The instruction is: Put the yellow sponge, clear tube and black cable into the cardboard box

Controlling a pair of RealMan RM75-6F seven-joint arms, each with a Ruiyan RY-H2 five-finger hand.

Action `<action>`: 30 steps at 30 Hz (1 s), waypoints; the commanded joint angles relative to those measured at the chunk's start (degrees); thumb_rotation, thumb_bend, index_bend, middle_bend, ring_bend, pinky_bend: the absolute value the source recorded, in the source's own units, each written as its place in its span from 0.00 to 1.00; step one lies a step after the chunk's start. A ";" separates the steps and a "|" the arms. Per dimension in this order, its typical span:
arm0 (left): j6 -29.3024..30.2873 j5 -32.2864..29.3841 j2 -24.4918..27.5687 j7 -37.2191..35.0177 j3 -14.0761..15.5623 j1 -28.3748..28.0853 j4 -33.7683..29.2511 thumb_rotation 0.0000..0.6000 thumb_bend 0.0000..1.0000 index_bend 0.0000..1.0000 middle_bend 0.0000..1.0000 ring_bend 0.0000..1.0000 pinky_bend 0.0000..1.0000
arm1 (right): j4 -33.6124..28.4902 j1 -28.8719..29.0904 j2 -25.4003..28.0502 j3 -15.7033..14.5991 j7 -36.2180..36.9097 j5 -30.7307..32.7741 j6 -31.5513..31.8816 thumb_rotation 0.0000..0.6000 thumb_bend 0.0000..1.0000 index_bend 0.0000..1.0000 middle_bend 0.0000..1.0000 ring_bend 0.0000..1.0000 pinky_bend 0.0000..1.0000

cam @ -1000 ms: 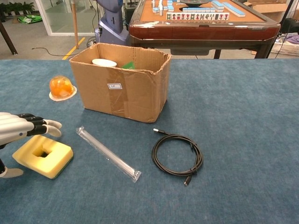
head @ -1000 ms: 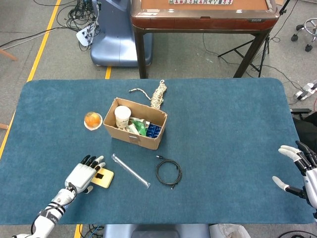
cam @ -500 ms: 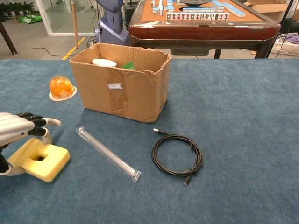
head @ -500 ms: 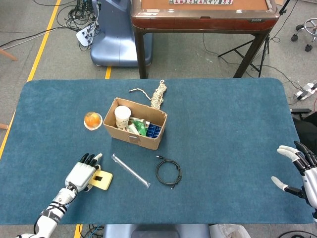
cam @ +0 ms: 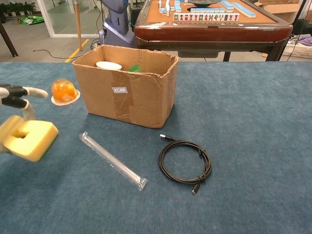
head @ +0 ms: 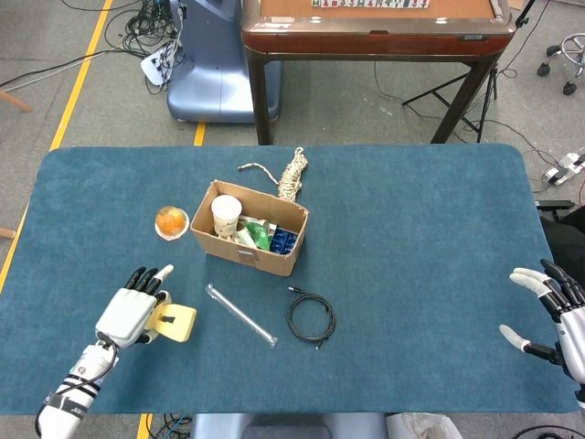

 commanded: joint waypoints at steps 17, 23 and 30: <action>-2.12 -7.45 7.89 4.72 -13.06 -11.46 -9.95 1.00 0.22 0.47 0.00 0.00 0.01 | 0.16 0.59 0.00 0.01 0.25 0.71 -1.88 1.00 0.13 0.27 0.25 0.09 0.19; -5.80 -14.71 3.69 7.60 -15.35 -17.99 -6.65 1.00 0.22 0.41 0.00 0.00 0.03 | 0.27 0.54 0.12 0.09 0.76 0.97 -1.89 1.00 0.13 0.27 0.25 0.09 0.19; -5.93 -21.74 -1.59 11.09 -16.89 -24.06 -2.52 1.00 0.22 0.36 0.00 0.00 0.04 | 0.49 0.60 0.13 0.19 1.34 1.09 -1.97 1.00 0.13 0.27 0.25 0.09 0.19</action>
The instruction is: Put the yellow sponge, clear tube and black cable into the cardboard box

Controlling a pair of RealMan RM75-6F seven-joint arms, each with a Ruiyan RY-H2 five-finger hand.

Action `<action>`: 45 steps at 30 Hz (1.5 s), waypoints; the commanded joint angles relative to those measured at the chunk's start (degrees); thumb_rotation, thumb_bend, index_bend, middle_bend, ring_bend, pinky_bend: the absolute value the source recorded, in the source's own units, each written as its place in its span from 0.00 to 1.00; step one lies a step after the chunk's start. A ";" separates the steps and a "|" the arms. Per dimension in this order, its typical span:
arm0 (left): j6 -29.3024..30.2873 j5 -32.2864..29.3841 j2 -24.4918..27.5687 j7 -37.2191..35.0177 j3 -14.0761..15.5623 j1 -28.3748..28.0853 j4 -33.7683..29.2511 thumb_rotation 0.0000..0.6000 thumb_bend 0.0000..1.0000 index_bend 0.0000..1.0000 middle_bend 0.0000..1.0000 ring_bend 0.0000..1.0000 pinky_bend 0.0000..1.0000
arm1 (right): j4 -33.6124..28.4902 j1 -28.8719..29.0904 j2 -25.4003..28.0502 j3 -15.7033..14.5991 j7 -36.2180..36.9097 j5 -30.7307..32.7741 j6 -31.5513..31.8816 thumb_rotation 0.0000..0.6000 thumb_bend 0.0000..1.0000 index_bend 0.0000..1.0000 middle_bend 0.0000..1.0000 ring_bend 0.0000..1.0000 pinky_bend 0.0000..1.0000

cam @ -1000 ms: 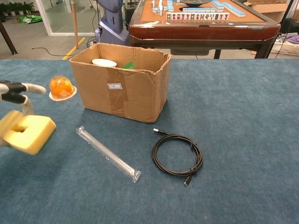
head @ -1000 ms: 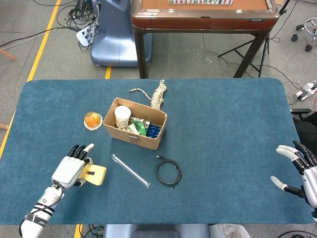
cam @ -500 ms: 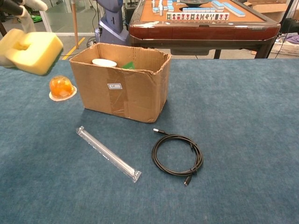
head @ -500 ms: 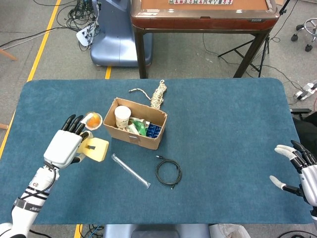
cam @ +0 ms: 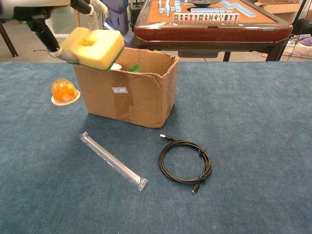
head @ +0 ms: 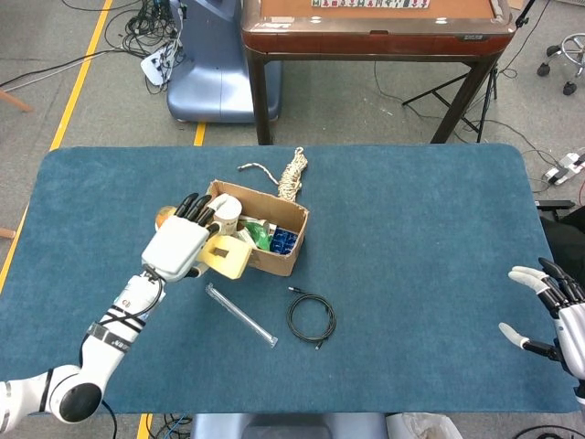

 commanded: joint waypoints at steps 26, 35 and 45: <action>9.47 -2.06 -5.62 0.84 3.36 -2.68 2.49 1.00 0.22 0.00 0.00 0.01 0.19 | 0.04 0.26 0.05 -0.47 0.20 -0.59 -0.60 1.00 0.13 0.27 0.25 0.09 0.19; 12.61 10.61 1.35 -1.01 10.88 4.06 -2.13 1.00 0.22 0.02 0.17 0.39 0.69 | -0.04 0.08 0.29 -0.41 0.52 -0.45 -0.25 1.00 0.13 0.27 0.25 0.09 0.19; 12.57 27.92 4.70 -3.23 19.19 9.73 -1.88 1.00 0.22 0.30 0.67 0.72 0.97 | 0.02 -0.14 0.59 -0.02 1.06 0.34 0.01 1.00 0.13 0.27 0.25 0.09 0.19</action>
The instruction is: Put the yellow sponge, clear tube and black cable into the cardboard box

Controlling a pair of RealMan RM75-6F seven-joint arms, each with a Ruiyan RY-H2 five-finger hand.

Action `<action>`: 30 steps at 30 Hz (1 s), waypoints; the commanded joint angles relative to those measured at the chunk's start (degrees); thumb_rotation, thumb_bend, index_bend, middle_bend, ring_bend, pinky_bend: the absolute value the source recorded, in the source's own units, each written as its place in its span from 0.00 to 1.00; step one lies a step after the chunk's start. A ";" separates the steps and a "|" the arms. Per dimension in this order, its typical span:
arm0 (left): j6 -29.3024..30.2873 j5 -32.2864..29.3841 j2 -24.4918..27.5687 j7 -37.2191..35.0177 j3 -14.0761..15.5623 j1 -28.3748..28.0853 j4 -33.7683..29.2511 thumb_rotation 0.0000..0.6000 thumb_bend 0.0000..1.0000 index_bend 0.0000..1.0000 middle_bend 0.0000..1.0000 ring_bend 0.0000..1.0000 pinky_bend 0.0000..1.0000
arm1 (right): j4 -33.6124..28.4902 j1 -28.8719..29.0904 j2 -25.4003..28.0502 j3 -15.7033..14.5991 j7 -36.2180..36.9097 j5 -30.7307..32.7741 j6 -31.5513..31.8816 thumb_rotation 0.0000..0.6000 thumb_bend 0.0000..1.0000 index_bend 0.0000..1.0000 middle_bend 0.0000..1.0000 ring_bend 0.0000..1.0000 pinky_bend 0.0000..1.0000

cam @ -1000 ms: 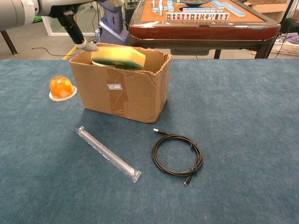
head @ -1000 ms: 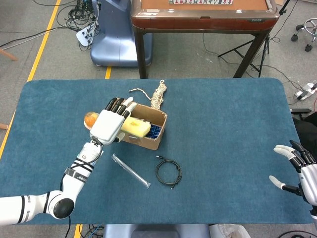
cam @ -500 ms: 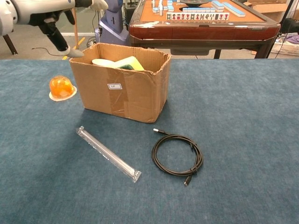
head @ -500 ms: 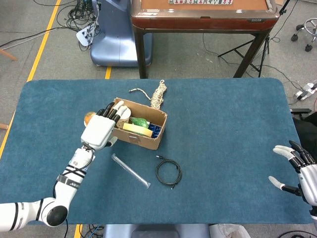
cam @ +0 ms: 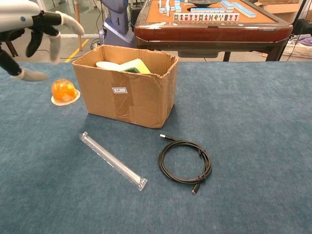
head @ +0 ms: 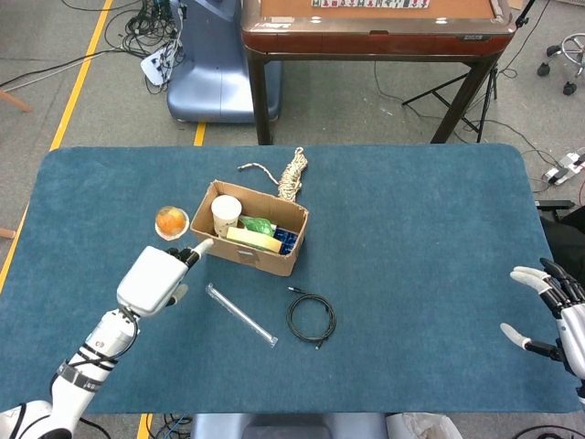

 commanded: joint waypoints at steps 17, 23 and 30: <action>-8.94 9.64 -12.02 2.10 4.36 1.93 15.94 1.00 0.22 0.41 1.00 1.00 1.00 | 0.22 -1.35 1.01 0.69 1.68 0.94 2.25 1.00 0.13 0.27 0.25 0.09 0.19; -12.21 9.03 -15.53 -0.57 3.24 1.05 20.54 1.00 0.22 0.43 1.00 1.00 1.00 | 0.32 -2.22 1.73 1.12 3.63 1.70 3.54 1.00 0.13 0.27 0.25 0.09 0.19; -16.87 4.92 -19.51 1.39 1.31 -0.80 22.53 1.00 0.22 0.43 1.00 1.00 1.00 | -0.07 -3.15 2.89 1.61 5.29 3.17 4.11 1.00 0.13 0.27 0.25 0.09 0.19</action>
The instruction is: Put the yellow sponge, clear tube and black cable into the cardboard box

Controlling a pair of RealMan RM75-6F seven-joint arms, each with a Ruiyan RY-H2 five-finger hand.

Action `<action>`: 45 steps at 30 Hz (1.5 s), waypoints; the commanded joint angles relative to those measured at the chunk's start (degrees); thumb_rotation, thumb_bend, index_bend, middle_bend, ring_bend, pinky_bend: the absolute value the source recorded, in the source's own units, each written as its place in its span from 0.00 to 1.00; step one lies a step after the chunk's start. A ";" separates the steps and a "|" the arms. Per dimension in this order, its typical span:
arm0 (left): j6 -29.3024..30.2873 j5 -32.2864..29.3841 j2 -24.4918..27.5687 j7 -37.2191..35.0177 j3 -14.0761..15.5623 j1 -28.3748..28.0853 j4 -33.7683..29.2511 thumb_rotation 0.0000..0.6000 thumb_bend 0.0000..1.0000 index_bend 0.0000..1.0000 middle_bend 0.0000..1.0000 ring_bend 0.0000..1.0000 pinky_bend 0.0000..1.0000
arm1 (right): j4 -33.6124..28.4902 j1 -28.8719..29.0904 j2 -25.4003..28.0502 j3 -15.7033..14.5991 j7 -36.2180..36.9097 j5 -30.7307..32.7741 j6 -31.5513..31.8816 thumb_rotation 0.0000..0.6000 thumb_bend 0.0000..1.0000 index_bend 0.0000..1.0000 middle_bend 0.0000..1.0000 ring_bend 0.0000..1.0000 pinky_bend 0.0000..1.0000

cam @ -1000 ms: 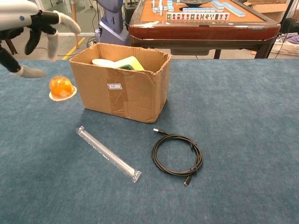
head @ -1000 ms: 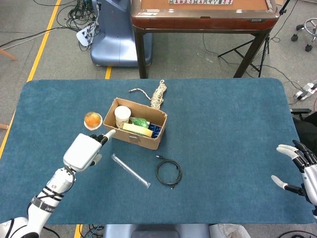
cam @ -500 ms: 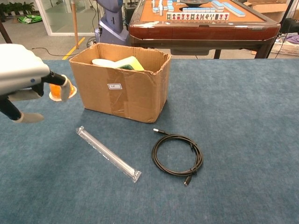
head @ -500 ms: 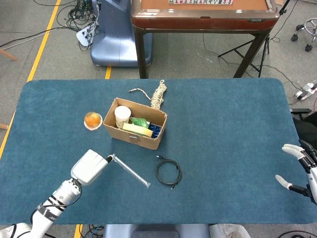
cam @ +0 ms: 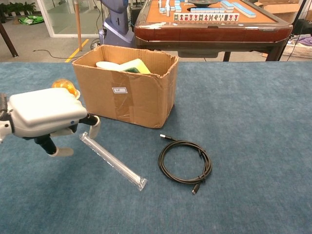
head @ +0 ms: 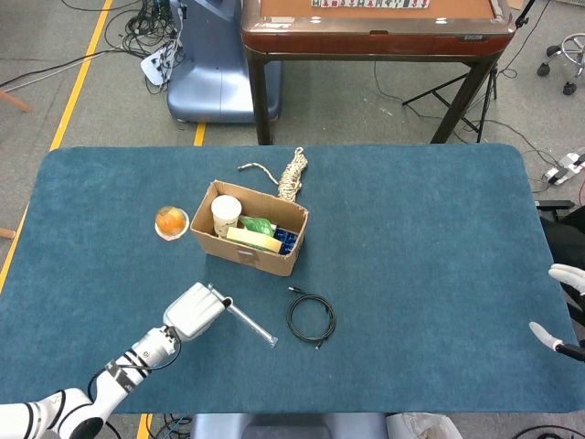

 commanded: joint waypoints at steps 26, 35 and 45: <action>-6.39 -11.66 -7.78 7.07 -2.32 -4.25 5.16 1.00 0.22 0.43 1.00 1.00 1.00 | 0.95 -2.47 1.09 2.55 5.12 2.69 2.78 1.00 0.13 0.27 0.25 0.09 0.19; -6.70 -12.54 -9.12 7.36 -1.62 -4.86 6.21 1.00 0.22 0.45 1.00 1.00 1.00 | 1.09 -2.77 1.14 2.86 5.60 2.62 3.03 1.00 0.13 0.27 0.25 0.09 0.19; -6.55 -12.00 -9.91 6.73 -0.71 -5.08 7.38 1.00 0.22 0.53 1.00 1.00 1.00 | 1.35 -2.95 1.14 3.17 6.13 2.69 3.02 1.00 0.13 0.27 0.25 0.09 0.19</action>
